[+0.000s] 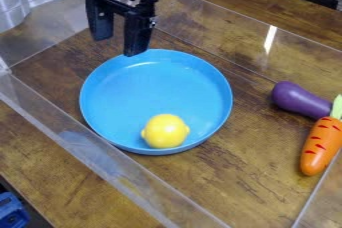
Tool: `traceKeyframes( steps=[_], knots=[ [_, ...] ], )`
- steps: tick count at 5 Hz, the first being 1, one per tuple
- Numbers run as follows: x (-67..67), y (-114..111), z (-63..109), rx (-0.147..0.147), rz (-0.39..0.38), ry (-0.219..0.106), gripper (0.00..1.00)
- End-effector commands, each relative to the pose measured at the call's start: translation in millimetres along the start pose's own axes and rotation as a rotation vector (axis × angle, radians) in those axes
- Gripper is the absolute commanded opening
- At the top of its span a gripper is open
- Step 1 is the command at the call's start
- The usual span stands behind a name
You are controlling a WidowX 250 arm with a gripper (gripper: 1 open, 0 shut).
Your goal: Put the carrot on the blue tray
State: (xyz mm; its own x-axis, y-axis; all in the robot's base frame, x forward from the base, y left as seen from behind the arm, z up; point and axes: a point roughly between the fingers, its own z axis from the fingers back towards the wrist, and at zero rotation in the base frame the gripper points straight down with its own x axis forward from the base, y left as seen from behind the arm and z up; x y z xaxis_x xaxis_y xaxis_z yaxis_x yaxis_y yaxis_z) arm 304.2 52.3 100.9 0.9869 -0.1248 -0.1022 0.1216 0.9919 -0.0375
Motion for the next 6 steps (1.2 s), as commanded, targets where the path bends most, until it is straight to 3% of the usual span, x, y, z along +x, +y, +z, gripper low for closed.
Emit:
traceKeyframes(
  steps=[1,2,3,5,6],
  knots=[
    [6.9,-6,13.2,0.018,0.037,-0.076,1.00],
    [6.8,-18,8.7,0.017,0.068,-0.081,1.00],
    [16.7,-31,10.5,0.008,0.107,-0.108,1.00],
    [43.8,-25,22.1,-0.002,0.106,-0.149,1.00],
    [46.6,-31,20.8,-0.004,0.107,-0.136,1.00]
  ],
)
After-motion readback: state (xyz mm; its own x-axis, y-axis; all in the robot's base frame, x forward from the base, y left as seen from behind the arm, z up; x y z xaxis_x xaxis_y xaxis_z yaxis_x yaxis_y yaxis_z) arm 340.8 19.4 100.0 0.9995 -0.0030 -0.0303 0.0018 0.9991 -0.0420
